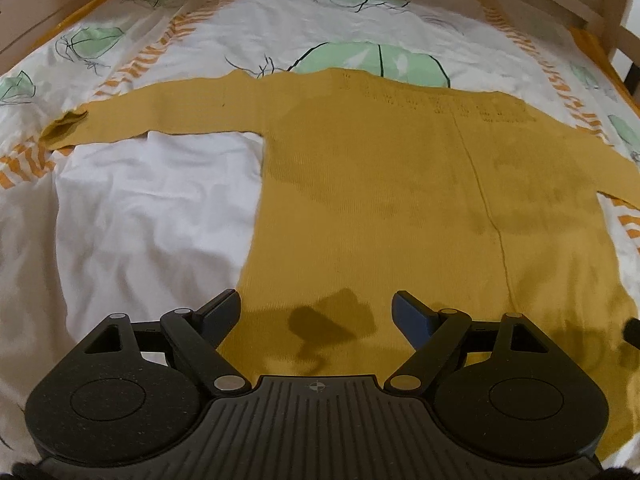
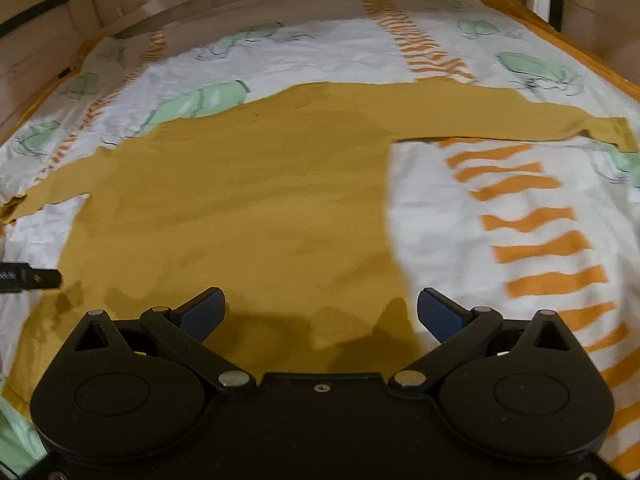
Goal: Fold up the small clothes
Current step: 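Move the right gripper to a sweater sleeve cuff and close on it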
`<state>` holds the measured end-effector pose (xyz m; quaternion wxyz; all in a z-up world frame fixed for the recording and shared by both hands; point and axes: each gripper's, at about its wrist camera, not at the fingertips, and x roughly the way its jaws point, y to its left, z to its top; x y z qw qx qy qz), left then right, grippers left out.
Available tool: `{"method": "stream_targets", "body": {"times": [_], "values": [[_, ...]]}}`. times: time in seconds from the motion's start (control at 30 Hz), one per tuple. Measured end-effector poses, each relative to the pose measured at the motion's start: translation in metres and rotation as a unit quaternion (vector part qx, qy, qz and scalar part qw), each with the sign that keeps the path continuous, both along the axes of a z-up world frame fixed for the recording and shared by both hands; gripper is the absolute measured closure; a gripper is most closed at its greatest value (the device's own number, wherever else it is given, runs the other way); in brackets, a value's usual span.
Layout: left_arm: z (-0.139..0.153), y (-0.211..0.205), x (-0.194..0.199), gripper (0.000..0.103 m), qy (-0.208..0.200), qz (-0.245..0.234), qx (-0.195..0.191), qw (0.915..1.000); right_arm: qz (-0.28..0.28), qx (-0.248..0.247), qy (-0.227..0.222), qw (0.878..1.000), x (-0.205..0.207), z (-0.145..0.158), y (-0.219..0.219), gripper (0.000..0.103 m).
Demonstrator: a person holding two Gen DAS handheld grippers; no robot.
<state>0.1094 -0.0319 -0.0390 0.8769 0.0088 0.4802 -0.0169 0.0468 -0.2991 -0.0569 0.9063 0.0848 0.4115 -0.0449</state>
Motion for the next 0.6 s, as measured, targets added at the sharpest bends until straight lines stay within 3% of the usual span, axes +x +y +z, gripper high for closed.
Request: {"method": "stream_targets", "body": {"times": [0.13, 0.3, 0.47, 0.6], "values": [[-0.005, 0.007, -0.006, 0.021, 0.004, -0.005, -0.024, 0.9997, -0.019, -0.015, 0.028, 0.999, -0.019, -0.002, -0.022, 0.01], [-0.013, 0.014, -0.018, 0.021, 0.013, -0.004, -0.059, 0.9982, -0.03, -0.007, 0.061, 0.998, -0.041, -0.011, -0.038, 0.013], [-0.017, 0.015, -0.026, 0.021, 0.015, -0.002, -0.046, 0.9988, -0.026, 0.036, 0.078, 0.996, -0.053, -0.024, -0.042, 0.028], [-0.014, 0.015, -0.029, 0.021, 0.007, -0.003, -0.034, 0.9994, -0.008, 0.045, 0.069, 0.997, -0.055, -0.021, -0.038, 0.053]]}}
